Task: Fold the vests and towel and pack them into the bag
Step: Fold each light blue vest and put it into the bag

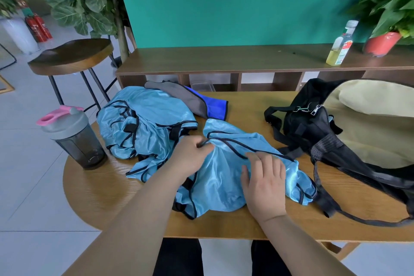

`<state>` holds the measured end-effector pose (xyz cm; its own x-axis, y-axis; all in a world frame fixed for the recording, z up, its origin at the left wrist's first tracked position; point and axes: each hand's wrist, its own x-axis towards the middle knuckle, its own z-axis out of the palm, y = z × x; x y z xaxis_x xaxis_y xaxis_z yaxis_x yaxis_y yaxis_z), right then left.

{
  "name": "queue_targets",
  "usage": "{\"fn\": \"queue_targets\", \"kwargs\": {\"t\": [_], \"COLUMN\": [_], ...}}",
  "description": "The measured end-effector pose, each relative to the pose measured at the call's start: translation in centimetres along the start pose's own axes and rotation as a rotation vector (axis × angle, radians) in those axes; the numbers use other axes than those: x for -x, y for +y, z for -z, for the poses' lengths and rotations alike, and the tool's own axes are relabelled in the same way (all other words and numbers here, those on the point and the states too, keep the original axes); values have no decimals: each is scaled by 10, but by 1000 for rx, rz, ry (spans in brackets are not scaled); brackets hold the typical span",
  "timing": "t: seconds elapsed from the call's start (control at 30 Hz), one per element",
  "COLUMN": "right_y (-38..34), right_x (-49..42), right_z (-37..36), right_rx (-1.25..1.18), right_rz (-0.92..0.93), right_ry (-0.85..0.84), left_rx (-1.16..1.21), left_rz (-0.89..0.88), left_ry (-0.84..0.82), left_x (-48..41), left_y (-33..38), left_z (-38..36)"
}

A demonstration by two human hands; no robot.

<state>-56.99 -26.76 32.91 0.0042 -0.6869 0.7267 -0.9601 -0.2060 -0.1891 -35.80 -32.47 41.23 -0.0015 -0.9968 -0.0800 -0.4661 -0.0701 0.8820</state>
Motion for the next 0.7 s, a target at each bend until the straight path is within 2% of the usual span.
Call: {"fn": "queue_targets", "kwargs": {"t": [0.07, 0.13, 0.23, 0.3, 0.43, 0.7], "right_y": [1, 2, 4, 5, 3, 1], "right_x": [-2, -2, 0, 0, -3, -4], "right_z": [-3, -8, -13, -15, -13, -9], "right_rx": [63, 113, 111, 98, 56, 24], "right_rz": [-39, -52, -94, -136, -115, -127], "right_ry": [-47, -157, -262, -293, -318, -313], "left_rx": [-14, -115, -347, -393, -352, -293], "left_rz": [-19, -34, 50, 85, 125, 129], "left_ry": [152, 196, 97, 128, 152, -14], "left_x": [-13, -21, -25, -27, -30, -41], "left_y": [0, -3, -15, -20, -19, -21], "left_z": [-10, -24, -48, -58, -63, -46]}}
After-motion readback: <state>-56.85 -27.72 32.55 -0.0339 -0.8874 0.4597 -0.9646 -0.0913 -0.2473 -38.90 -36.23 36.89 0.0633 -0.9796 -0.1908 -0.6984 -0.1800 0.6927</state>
